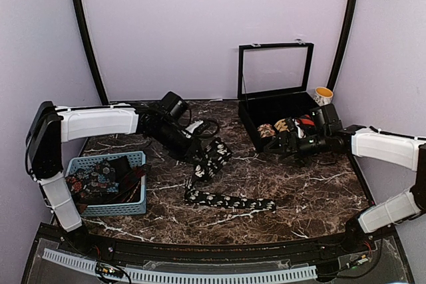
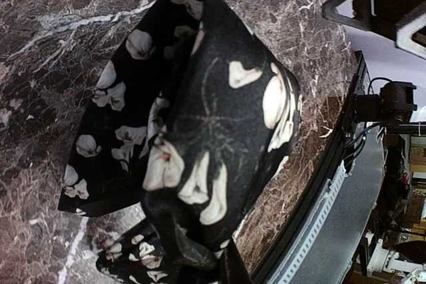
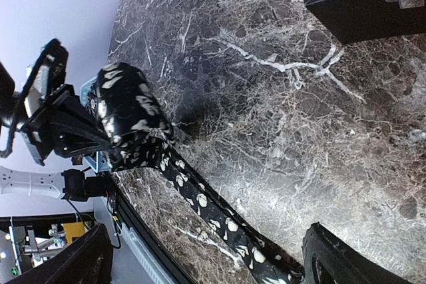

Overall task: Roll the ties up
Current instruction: Place the tie at the center of the board, then flatten out the tie at the center of the board.

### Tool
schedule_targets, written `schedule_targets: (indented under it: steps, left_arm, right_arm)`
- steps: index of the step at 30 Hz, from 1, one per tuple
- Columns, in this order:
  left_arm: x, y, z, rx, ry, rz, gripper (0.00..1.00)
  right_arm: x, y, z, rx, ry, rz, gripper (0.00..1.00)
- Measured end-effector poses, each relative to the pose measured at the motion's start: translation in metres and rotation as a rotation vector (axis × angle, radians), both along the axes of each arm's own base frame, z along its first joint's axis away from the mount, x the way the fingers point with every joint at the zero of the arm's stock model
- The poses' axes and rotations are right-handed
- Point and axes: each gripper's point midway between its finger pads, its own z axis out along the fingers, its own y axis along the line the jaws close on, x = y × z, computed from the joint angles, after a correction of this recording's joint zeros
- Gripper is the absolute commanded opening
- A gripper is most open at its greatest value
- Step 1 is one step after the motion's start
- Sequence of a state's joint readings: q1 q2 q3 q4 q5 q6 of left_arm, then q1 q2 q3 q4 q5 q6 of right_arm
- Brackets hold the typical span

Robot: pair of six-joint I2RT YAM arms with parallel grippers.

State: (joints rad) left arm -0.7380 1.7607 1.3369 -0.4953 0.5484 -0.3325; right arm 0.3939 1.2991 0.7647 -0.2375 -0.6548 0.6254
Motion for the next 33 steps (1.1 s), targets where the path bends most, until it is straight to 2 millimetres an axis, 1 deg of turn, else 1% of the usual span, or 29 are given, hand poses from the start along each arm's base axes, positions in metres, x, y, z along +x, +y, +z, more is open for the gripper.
schedule_targets:
  steps: [3,5,7,10,11,12,13,14,15,17,18,19,20,21,22,23,24,26,27,28,30,33]
  left_arm:
    - [0.008,-0.011,-0.02,0.025,0.032,-0.031,0.0]
    - [0.011,-0.02,-0.029,0.032,0.05,-0.061,0.01]
    - [0.017,-0.031,-0.033,0.029,0.04,-0.085,0.07]
    - [0.027,-0.032,-0.036,0.054,0.01,-0.069,0.2]
    - [0.032,-0.029,-0.036,0.067,0.002,-0.05,0.26]
    - [0.04,-0.024,-0.036,0.082,-0.008,-0.018,0.38]
    - [0.051,-0.016,-0.037,0.109,-0.025,0.026,0.51]
    - [0.06,-0.008,-0.039,0.133,-0.048,0.055,0.61]
    - [0.07,0.002,-0.04,0.165,-0.067,0.099,0.66]
    - [0.085,0.02,-0.037,0.211,-0.11,0.164,0.69]
    - [0.088,0.028,-0.033,0.225,-0.141,0.185,0.69]
    - [0.086,0.03,-0.027,0.223,-0.167,0.186,0.69]
    - [0.079,0.029,-0.02,0.216,-0.19,0.172,0.69]
    - [0.07,0.024,-0.011,0.194,-0.224,0.146,0.69]
    - [0.055,0.012,-0.001,0.162,-0.262,0.1,0.69]
    - [0.044,0.001,0.011,0.123,-0.305,0.055,0.69]
    - [0.029,-0.012,0.013,0.108,-0.317,0.01,0.69]
    - [-0.007,-0.05,0.021,0.044,-0.368,-0.123,0.69]
    - [-0.019,-0.062,0.02,0.028,-0.377,-0.167,0.68]
    - [-0.037,-0.079,0.016,0.012,-0.384,-0.231,0.68]
    - [-0.066,-0.112,0.003,-0.017,-0.396,-0.341,0.68]
    - [-0.094,-0.148,-0.024,-0.038,-0.403,-0.45,0.67]
  right_arm:
    - [-0.001,0.0,-0.001,-0.003,0.005,0.001,1.0]
    - [-0.001,-0.001,-0.001,-0.005,0.005,0.001,1.0]
    - [-0.001,-0.001,-0.001,-0.006,0.006,0.0,1.0]
    - [-0.002,-0.003,0.0,-0.007,0.006,-0.008,1.0]
    - [-0.002,-0.004,0.002,-0.007,0.005,-0.013,1.0]
    - [-0.002,-0.005,0.005,-0.006,0.0,-0.019,1.0]
    - [-0.002,-0.007,0.007,-0.006,-0.006,-0.025,1.0]
    - [-0.002,-0.009,0.009,-0.005,-0.013,-0.034,0.99]
    - [-0.002,-0.012,0.011,-0.005,-0.017,-0.042,0.99]
    - [-0.003,-0.018,0.013,-0.004,-0.02,-0.06,0.99]
    - [-0.004,-0.021,0.013,-0.004,-0.019,-0.068,0.99]
    - [-0.005,-0.024,0.012,-0.004,-0.018,-0.077,0.99]
    - [-0.006,-0.027,0.012,-0.005,-0.015,-0.088,0.99]
    - [-0.006,-0.029,0.012,-0.004,-0.014,-0.093,0.99]
    - [-0.007,-0.032,0.011,-0.005,-0.01,-0.101,0.99]
    - [-0.008,-0.034,0.01,-0.004,-0.005,-0.109,0.99]
    - [-0.008,-0.036,0.009,-0.004,0.0,-0.116,0.98]
    - [-0.008,-0.04,0.006,-0.006,0.01,-0.129,0.98]
    - [-0.008,-0.041,0.006,-0.007,0.013,-0.133,0.98]
    - [-0.008,-0.042,0.005,-0.008,0.019,-0.138,0.98]
    - [-0.009,-0.044,0.002,-0.011,0.032,-0.144,0.98]
    - [-0.01,-0.047,-0.001,-0.015,0.047,-0.152,0.97]
